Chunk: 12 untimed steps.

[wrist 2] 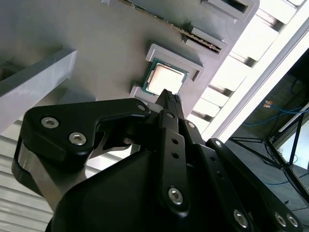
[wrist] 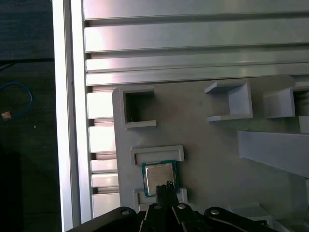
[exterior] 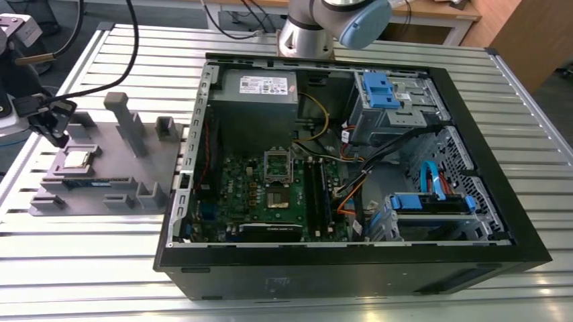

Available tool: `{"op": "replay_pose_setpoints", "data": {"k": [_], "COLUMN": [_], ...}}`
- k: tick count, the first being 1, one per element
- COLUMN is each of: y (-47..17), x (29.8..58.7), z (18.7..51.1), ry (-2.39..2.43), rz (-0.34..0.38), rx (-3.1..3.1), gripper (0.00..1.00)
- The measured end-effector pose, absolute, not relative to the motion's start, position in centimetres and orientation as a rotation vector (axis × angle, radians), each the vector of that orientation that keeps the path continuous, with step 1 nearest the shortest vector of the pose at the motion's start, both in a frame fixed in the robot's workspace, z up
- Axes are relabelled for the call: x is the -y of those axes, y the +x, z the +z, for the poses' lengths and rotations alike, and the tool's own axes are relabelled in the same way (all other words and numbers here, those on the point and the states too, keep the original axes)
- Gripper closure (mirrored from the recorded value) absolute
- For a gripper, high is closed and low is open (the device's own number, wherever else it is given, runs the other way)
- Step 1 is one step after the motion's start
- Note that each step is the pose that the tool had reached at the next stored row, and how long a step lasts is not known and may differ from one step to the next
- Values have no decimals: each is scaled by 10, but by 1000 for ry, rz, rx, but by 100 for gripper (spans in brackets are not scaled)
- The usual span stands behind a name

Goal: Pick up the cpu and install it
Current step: 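Pick up the cpu and move it towards the insertion slot, then place the cpu into insertion slot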

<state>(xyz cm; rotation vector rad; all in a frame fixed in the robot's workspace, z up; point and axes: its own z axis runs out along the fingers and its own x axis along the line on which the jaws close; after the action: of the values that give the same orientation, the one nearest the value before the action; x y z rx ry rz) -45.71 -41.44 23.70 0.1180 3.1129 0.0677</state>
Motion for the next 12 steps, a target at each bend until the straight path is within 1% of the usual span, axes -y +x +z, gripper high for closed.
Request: {"op": "replay_pose_setpoints", "data": {"k": [12], "y": [-457], "x": [414], "z": [233], "ry": [118], "rz": [68], "rx": [-3113], "gripper": [89]}}
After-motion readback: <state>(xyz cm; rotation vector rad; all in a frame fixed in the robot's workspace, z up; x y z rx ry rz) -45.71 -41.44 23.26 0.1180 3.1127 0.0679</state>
